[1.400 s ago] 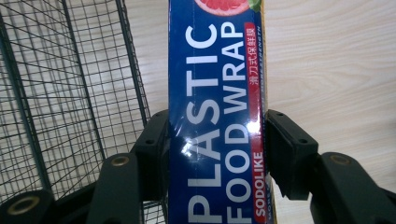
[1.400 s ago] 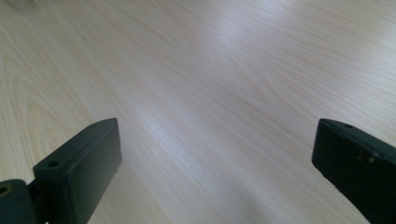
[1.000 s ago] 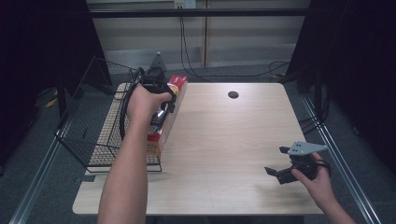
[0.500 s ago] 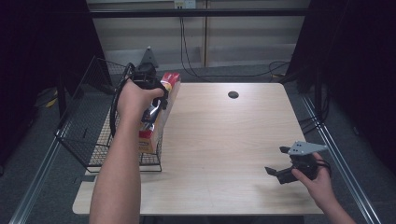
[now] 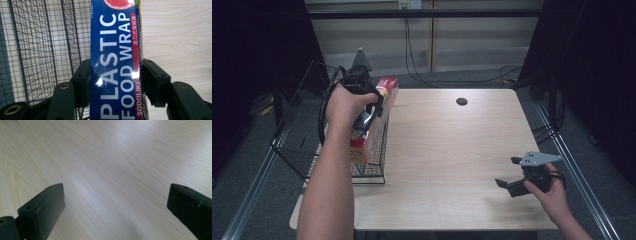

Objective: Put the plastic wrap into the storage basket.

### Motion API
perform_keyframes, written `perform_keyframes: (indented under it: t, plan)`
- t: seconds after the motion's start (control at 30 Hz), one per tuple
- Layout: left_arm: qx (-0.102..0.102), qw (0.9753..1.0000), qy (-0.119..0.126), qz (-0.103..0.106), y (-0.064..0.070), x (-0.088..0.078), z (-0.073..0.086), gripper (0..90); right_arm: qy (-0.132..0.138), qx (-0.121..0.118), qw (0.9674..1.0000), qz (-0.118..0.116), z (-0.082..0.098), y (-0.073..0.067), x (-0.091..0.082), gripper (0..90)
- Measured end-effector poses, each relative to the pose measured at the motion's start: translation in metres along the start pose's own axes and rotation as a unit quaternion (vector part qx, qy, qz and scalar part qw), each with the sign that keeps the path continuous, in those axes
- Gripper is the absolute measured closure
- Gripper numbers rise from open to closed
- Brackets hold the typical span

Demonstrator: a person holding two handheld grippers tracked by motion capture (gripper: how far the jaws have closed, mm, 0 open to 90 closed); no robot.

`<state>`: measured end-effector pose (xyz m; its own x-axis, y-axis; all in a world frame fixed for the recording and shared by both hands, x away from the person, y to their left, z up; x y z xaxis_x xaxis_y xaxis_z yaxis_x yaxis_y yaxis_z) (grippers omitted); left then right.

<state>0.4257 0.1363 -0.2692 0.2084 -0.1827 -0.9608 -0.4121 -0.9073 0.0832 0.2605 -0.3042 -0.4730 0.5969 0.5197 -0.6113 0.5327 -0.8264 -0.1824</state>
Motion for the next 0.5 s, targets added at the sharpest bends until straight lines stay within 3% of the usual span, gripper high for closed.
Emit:
perform_keyframes:
  t: [0.3,0.5]
  plan:
    - [-0.013,0.9999,0.000,0.002,-0.007,-0.009,0.004,46.8,-0.002,0.000,1.0000,-0.002,0.000,-0.001,0.001,1.5]
    - [-0.015,0.9998,0.007,-0.011,-0.011,-0.018,0.005,47.2,0.000,0.000,1.0000,0.003,-0.001,-0.001,0.001,1.6]
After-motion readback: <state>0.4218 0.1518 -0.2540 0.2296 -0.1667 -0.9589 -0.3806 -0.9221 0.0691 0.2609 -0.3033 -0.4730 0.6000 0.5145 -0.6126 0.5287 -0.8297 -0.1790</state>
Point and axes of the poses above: each handheld gripper's, and its own axes: x roughly forward along the jaws, z roughly out of its underside, y roughly to its right, the point moved 2 cm from there along x, roughly forward along the jaws, and after that the axes turned 14 degrees about x, right-handed, at the moved point
